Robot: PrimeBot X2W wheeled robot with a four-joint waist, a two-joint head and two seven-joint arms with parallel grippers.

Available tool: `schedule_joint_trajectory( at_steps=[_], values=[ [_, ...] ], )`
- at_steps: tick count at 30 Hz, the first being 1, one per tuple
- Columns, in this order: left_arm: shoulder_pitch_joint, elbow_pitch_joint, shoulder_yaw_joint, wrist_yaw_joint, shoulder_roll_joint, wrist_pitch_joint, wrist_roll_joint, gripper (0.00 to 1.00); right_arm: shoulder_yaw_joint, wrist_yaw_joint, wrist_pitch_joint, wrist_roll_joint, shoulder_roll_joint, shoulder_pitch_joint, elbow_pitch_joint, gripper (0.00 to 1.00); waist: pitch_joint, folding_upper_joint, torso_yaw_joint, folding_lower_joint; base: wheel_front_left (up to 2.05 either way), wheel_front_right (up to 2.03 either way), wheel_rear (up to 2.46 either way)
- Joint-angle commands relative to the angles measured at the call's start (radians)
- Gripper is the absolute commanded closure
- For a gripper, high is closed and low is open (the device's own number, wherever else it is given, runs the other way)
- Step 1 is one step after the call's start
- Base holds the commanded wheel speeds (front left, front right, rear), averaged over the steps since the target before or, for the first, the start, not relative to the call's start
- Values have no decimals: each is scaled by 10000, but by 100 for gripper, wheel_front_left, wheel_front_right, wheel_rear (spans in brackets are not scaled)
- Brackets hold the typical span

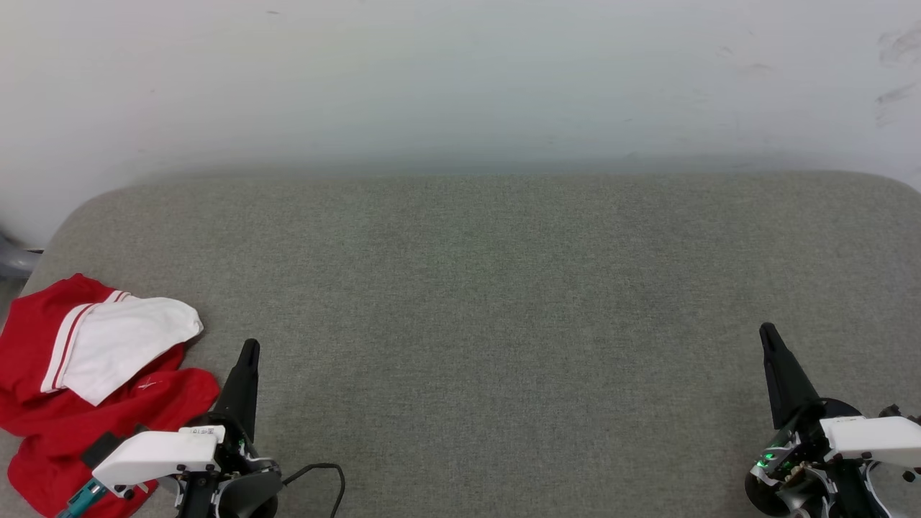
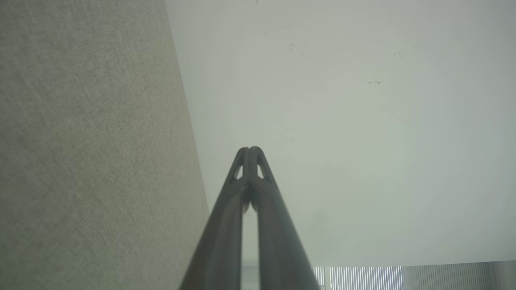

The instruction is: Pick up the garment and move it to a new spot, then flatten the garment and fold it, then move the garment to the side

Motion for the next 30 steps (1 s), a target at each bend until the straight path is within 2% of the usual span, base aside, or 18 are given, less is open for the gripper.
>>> schedule_joint_trajectory(
  at_steps=[1, 30],
  values=[
    [-67, 1, 36, -32, -12, 16, 38, 100, -13, 0, 27, -46, 40, -97, 11, 100, 0, 0, 0, 0, 0, 0, 0],
    [-69, 1, 49, -32, -22, 28, 53, 100, -37, 0, 45, -84, 58, -101, 11, 100, 0, 0, 0, 0, 0, 0, 0]
  ],
)
